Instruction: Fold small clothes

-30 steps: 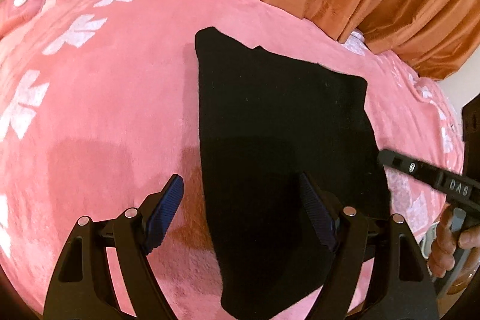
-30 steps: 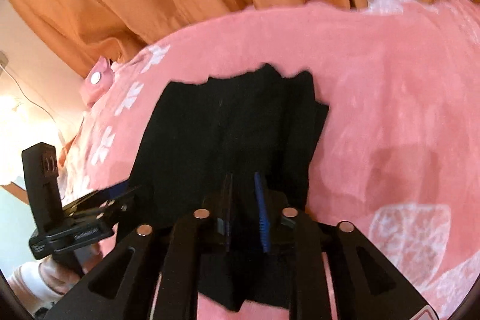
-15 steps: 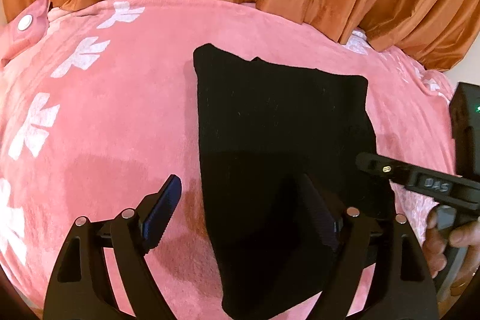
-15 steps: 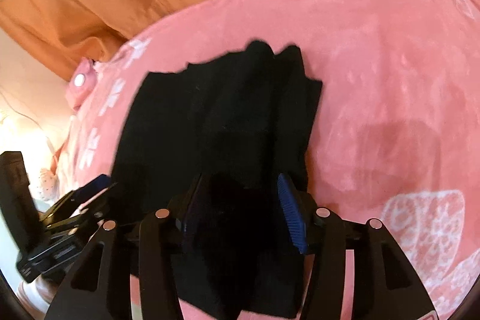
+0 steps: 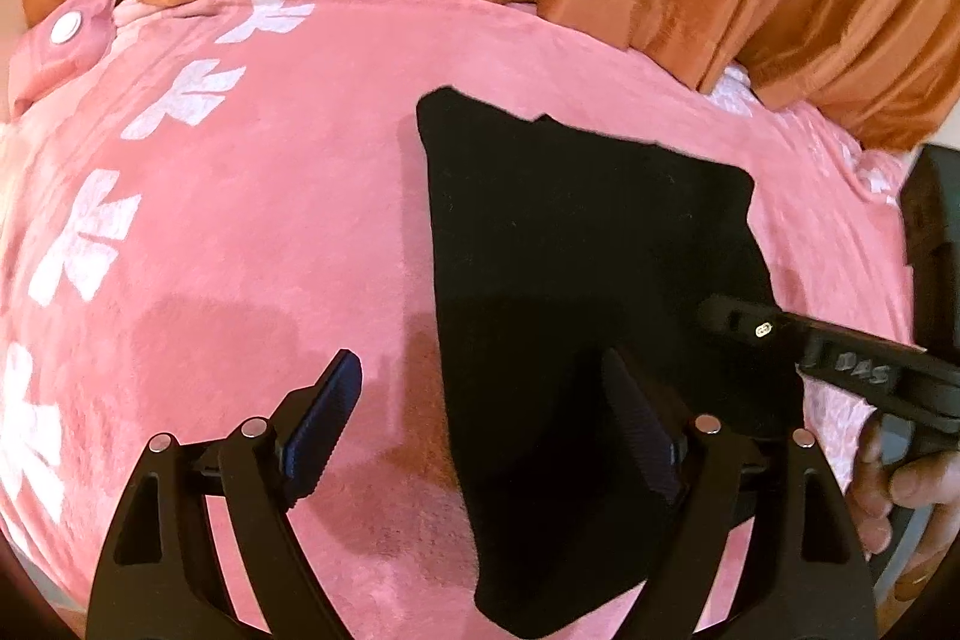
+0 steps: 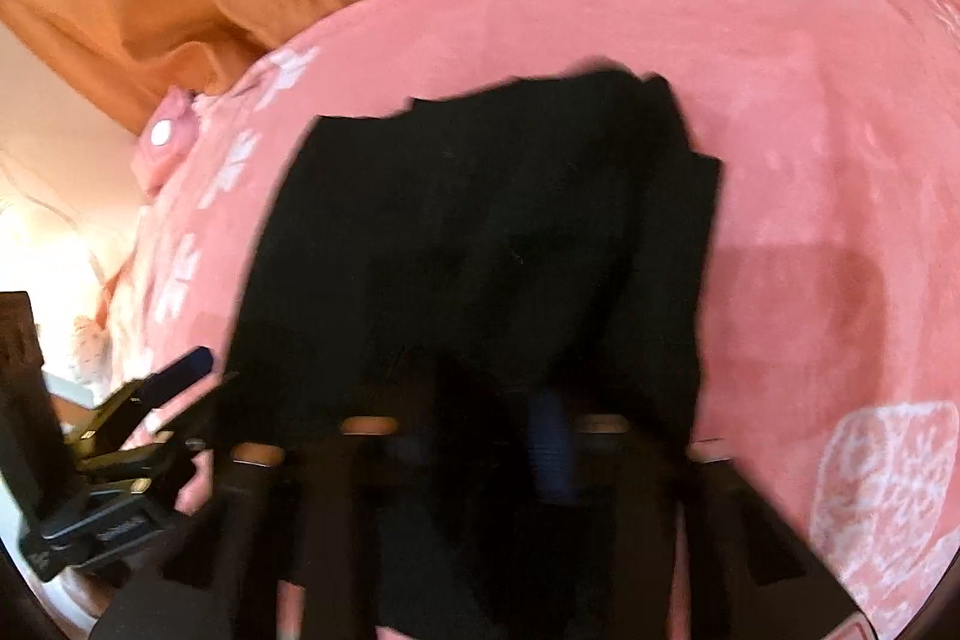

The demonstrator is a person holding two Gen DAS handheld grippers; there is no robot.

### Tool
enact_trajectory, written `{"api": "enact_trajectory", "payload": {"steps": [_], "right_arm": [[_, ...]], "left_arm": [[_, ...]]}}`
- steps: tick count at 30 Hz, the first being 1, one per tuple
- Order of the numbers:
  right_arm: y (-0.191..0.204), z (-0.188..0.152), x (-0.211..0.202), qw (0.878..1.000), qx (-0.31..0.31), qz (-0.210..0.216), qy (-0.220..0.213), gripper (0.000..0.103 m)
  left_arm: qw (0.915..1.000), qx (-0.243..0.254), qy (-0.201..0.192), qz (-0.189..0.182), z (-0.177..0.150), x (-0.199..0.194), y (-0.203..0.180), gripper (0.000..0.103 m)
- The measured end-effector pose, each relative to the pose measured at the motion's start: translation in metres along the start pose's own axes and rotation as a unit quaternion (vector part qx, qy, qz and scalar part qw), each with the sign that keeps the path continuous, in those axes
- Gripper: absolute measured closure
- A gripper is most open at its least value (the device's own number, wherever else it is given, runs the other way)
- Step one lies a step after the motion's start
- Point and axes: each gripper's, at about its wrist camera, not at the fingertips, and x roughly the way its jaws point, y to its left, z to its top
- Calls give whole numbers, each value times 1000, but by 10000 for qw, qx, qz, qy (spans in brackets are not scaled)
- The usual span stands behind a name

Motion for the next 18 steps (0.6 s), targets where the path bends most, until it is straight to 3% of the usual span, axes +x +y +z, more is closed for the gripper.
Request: {"api": "enact_trajectory", "payload": {"steps": [2, 4, 6, 7, 8, 10, 11, 13, 15, 18], "right_arm": [[15, 6, -17, 9992, -135, 266, -261, 89], [36, 15, -56, 9893, -194, 1266, -703, 93], [45, 17, -81, 9761, -374, 1901, -980, 98], [43, 16, -80, 9780, -451, 1782, -989, 98], [32, 16, -64, 9900, -503, 1017, -836, 98], [7, 10, -19, 9982, -470, -321, -210, 98], [-9, 5, 3, 9976, -272, -618, 140, 98], [-26, 3, 3, 9995, 249, -146, 114, 98], [-13, 7, -25, 9996, 90, 228, -159, 98], [-11, 2, -38, 9994, -67, 161, -283, 98]], "left_arm": [[9999, -159, -39, -46, 4, -5, 7, 23], [9992, -369, -135, -107, 8, -13, 17, 23], [9985, -465, -258, -128, 11, -21, 25, 20], [9987, -431, -272, -51, 12, -21, 27, 20], [9988, -400, -265, 24, 12, -20, 28, 20], [9990, -397, -136, 158, 10, -13, 33, 20], [9989, -434, -24, 184, 10, -9, 36, 20], [9977, -641, 185, 94, 7, -4, 45, 20], [9969, -748, 256, -34, 6, -3, 46, 20], [9986, -476, 216, -26, 3, -2, 35, 20]]}}
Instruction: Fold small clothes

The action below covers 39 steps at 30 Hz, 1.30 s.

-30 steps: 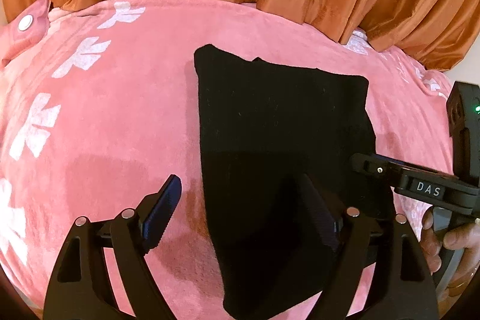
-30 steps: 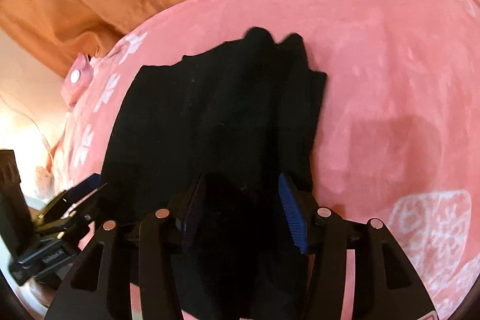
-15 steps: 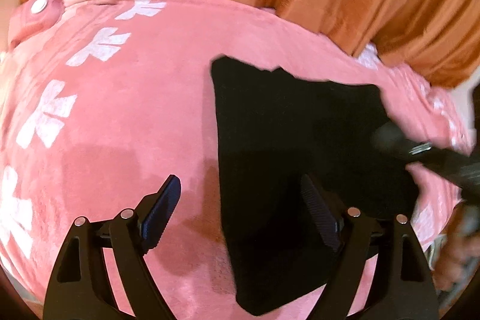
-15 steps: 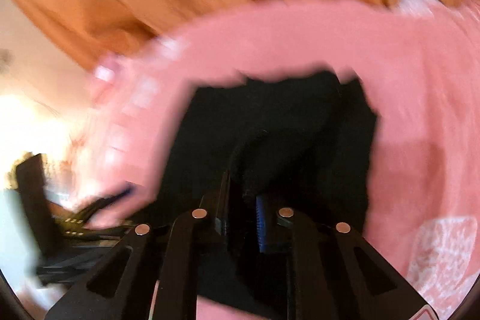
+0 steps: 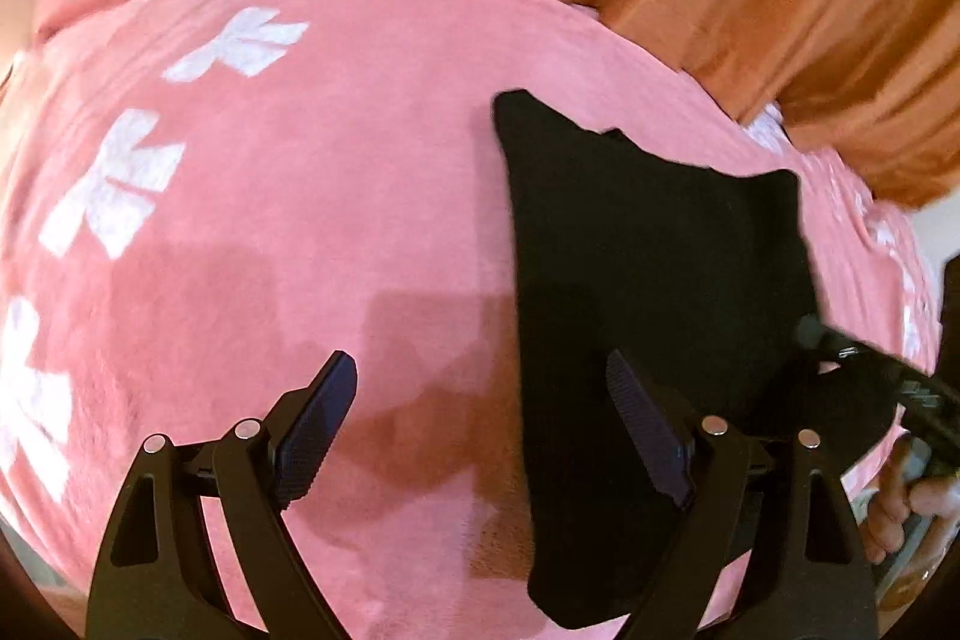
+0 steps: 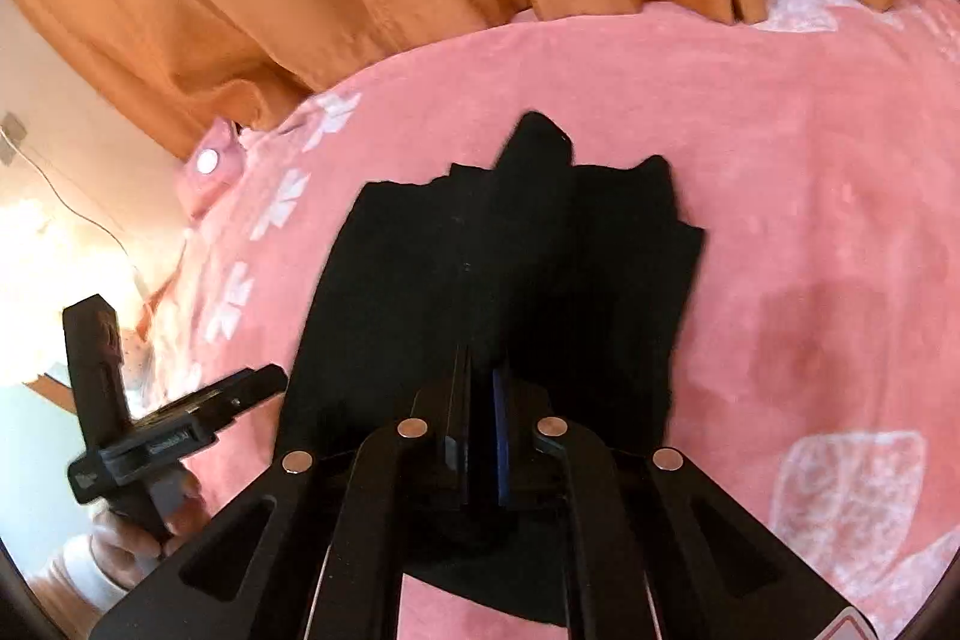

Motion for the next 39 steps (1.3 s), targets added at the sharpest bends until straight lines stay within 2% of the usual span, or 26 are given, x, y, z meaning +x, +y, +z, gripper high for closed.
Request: {"api": "enact_trajectory", "payload": {"steps": [1, 2, 3, 4, 6, 9, 11, 13, 14, 15, 17, 18, 20, 21, 23, 24, 25, 27, 29, 31, 33, 35, 37, 39], "right_arm": [[-7, -4, 9, 9996, 35, -226, 153, 98], [-15, -9, 19, 9982, 143, -446, 364, 89], [-27, -15, 28, 9967, 429, -383, 577, 88], [-33, -19, 25, 9964, 686, -105, 488, 88], [-28, -21, 18, 9951, 789, 235, 551, 72], [-23, -36, 2, 9931, 838, 635, 525, 53], [-17, -48, 3, 9926, 729, 662, 710, 51], [-17, -55, 12, 9920, 588, 624, 932, 51], [-15, -58, 20, 9920, 506, 563, 1013, 59], [-10, -58, 25, 9936, 367, 465, 967, 96], [4, -50, 14, 9976, 41, 316, 611, 98], [13, -44, -2, 9989, -139, 348, 285, 98], [24, -38, -27, 9985, -453, 260, -160, 99], [22, -38, -26, 9987, -469, 179, -124, 99], [5, -45, 5, 9973, -373, -426, 469, 99], [-4, -52, 30, 9927, -309, -728, 914, 98], [-6, -55, 33, 9942, -290, -676, 789, 99], [5, -47, 27, 9926, -410, -774, 844, 95], [12, -36, 7, 9956, -383, -696, 490, 90], [19, -19, -10, 9970, -347, -683, 139, 82], [23, 1, -14, 9968, -220, -748, -159, 61], [22, 16, -8, 9971, -96, -725, -198, 59], [16, 28, 10, 9982, 54, -603, -11, 56], [6, 31, 33, 9972, 187, -711, 135, 55]], "left_arm": [[10000, 88, -18, 8, -1, 1, -4, 20], [9999, 160, -23, -4, -1, 1, -7, 20], [9998, 210, -9, -43, -2, 1, -11, 20], [9997, 204, -5, -97, -2, 0, -12, 20], [9997, 178, 26, -162, -1, 0, -12, 20], [9996, 208, 90, -172, -2, 3, -12, 20], [9995, 265, 122, -150, -5, 5, -14, 20], [9994, 308, 141, -118, -7, 7, -15, 20], [9993, 319, 147, -107, -9, 7, -16, 20], [9993, 325, 142, -94, -9, 6, -17, 20], [9993, 339, 129, -84, -9, 6, -17, 20], [9992, 372, 100, -66, -10, 5, -18, 20], [9990, 442, 50, -52, -10, 5, -20, 19], [9987, 500, 38, -24, -10, 6, -22, 19], [9979, 649, 31, 27, -11, 8, -25, 17], [9977, 670, 48, 55, -11, 9, -27, 17], [9978, 664, 57, 61, -12, 9, -28, 18], [9978, 652, 91, -3, -11, 8, -30, 18], [9978, 661, 58, -33, -10, 7, -33, 18], [9975, 708, 12, -7, -9, 6, -36, 18], [9977, 671, 11, 13, -7, 8, -37, 18], [9982, 605, 18, 48, -6, 11, -37, 18], [9982, 593, 4, 73, -5, 12, -38, 18], [9983, 582, -13, 99, -4, 13, -39, 18]]}}
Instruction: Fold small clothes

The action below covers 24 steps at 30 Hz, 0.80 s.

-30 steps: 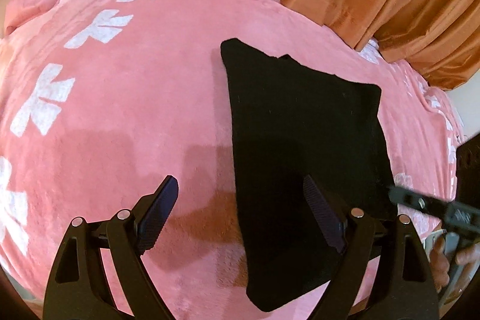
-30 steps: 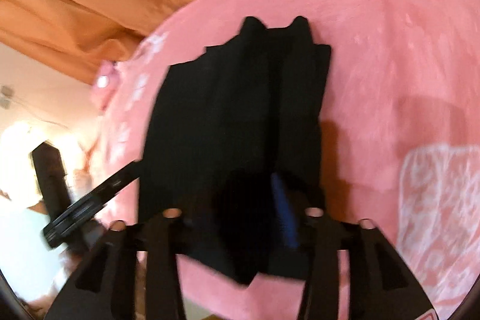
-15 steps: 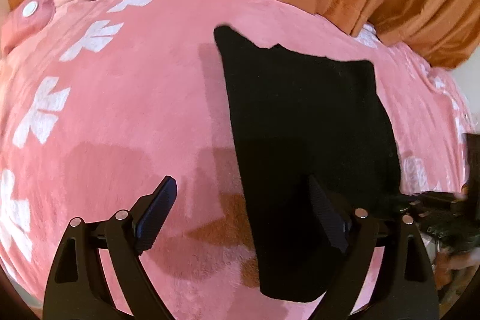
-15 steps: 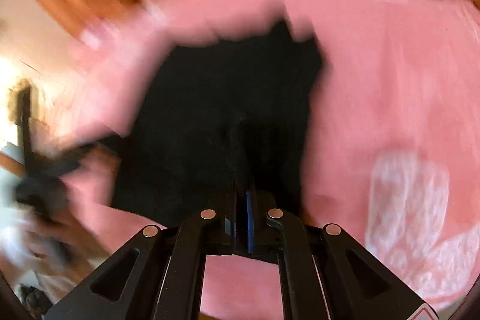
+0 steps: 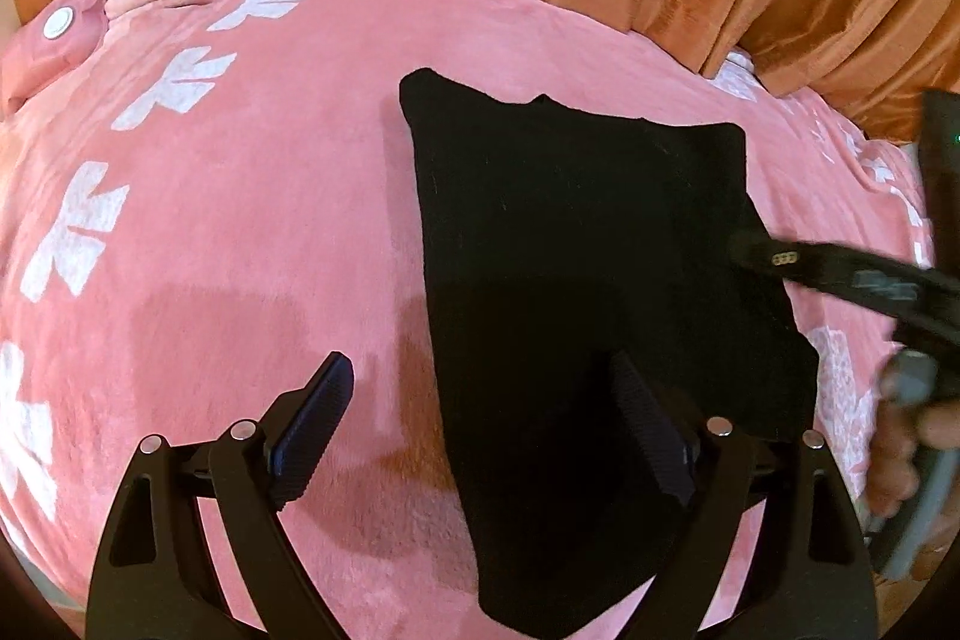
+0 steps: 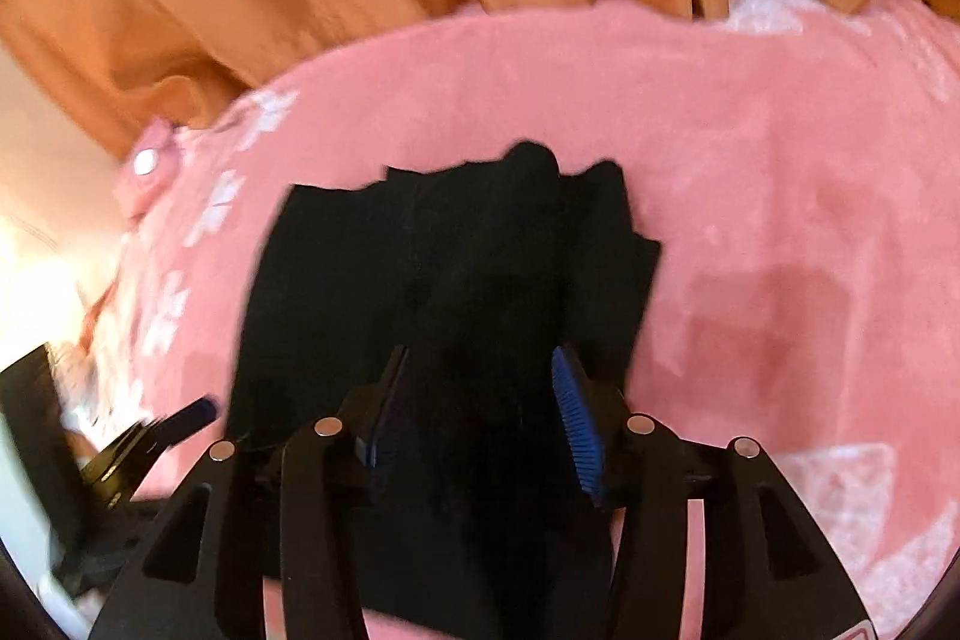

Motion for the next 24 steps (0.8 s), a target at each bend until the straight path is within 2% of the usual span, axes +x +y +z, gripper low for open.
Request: {"api": "enact_trajectory", "payload": {"steps": [1, 3, 7, 9, 10, 11, 12, 13, 14, 16, 17, 19, 20, 21, 24], "right_arm": [[0, 1, 12, 9999, 18, -52, 95, 57], [1, 0, 17, 9999, 10, 111, 88, 91], [14, 2, -38, 9964, -208, 526, -629, 92], [12, 2, -41, 9953, -328, 411, -811, 92], [5, 1, -31, 9969, -340, 168, -694, 92], [-3, -2, -16, 9984, -345, -36, -451, 91], [-14, -7, 9, 9994, -257, -218, -4, 90], [-21, -10, 20, 9999, -73, -128, 30, 90], [-25, -12, 15, 9999, 60, -28, -132, 87], [-23, -9, -2, 10000, 36, -30, -84, 83], [-23, -11, -17, 9997, -47, -83, -211, 80], [-29, -19, -38, 9992, -55, -139, -359, 64], [-35, -27, -48, 9992, 71, -83, -377, 51], [-41, -35, -50, 9993, 202, -15, -323, 45], [-48, -50, -34, 9994, 329, 95, 106, 44]], "left_arm": [[10000, -16, 5, -4, 1, 0, 0, 18], [10000, -82, 21, -44, 2, -1, 2, 18], [9998, -121, -25, -150, 4, -5, 2, 18], [9998, -97, -29, -146, 5, -4, 1, 18], [9999, -84, -21, -118, 5, -3, 0, 18], [9999, -78, 13, -86, 5, 0, 0, 18], [9999, -83, 43, -83, 5, 2, 0, 18], [9999, -99, 68, -70, 5, 3, 1, 18], [9999, -131, 77, -77, 5, 3, 2, 18], [9993, -281, 135, -210, 7, 2, 8, 18], [9989, -340, 169, -275, 7, 3, 11, 17], [9983, -419, 240, -341, 6, 4, 14, 16], [9979, -454, 294, -364, 6, 7, 14, 15], [9971, -503, 386, -420, 5, 12, 15, 15], [9944, -692, 564, -573, 3, 24, 14, 11]]}}
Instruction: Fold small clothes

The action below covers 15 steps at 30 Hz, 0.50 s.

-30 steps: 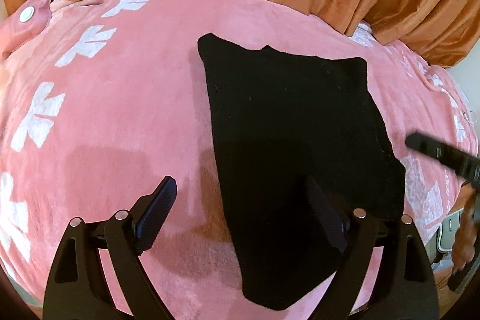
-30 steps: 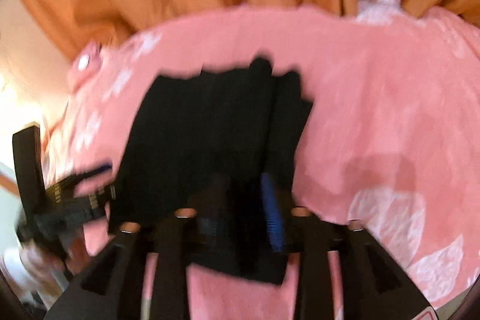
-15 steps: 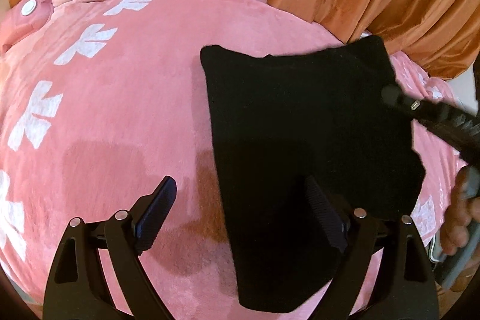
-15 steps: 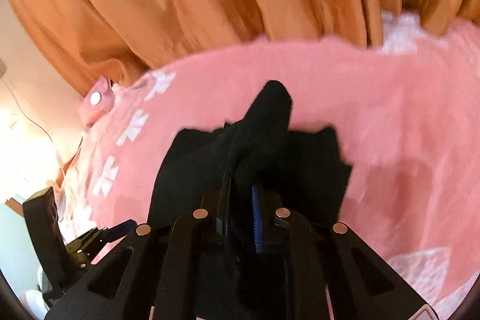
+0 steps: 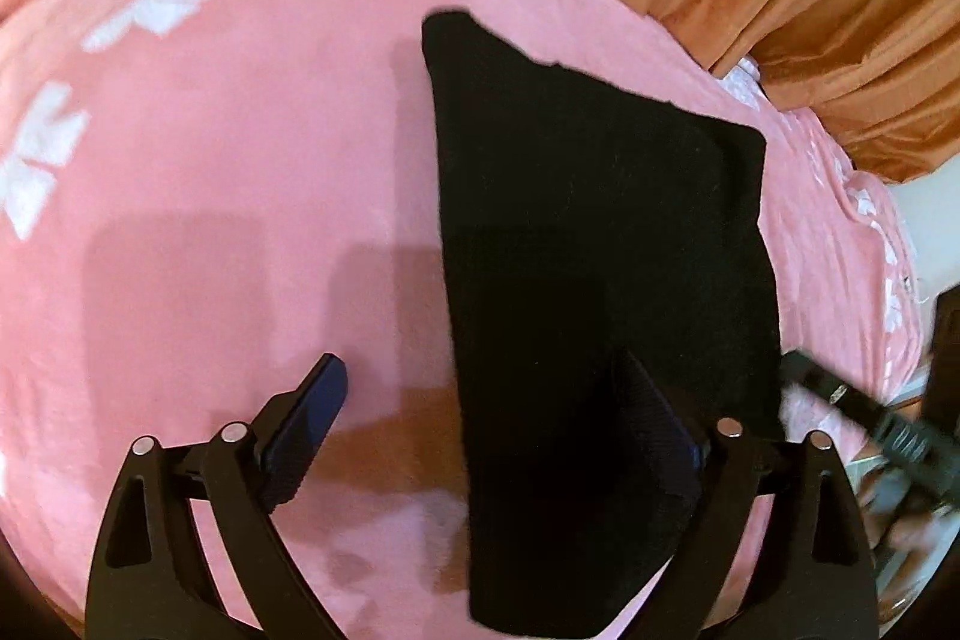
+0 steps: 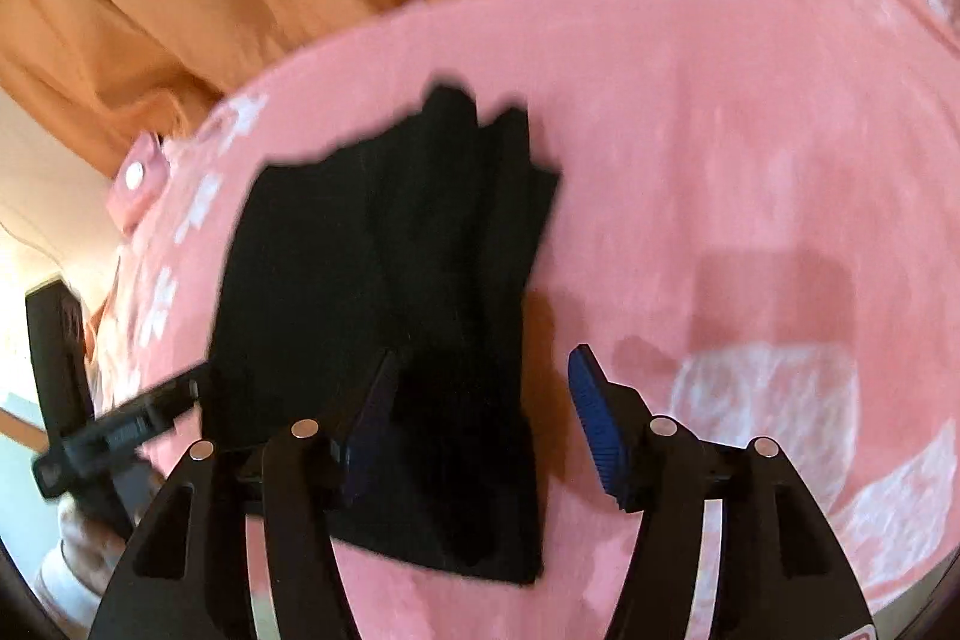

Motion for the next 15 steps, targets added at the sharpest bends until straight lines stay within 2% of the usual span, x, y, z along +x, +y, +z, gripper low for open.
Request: {"api": "enact_trajectory", "payload": {"steps": [4, 6, 15], "right_arm": [[-6, -10, 26, 9991, 116, 248, 317, 43], [-6, -11, 33, 9978, 269, 466, 390, 38], [13, -1, 41, 9982, 292, 470, 216, 30]], "left_arm": [[9998, 78, -154, 51, 3, 5, -11, 8], [9996, 142, -200, 124, 4, 8, -16, 8], [9985, 411, -276, 221, 9, 15, -33, 8]]}}
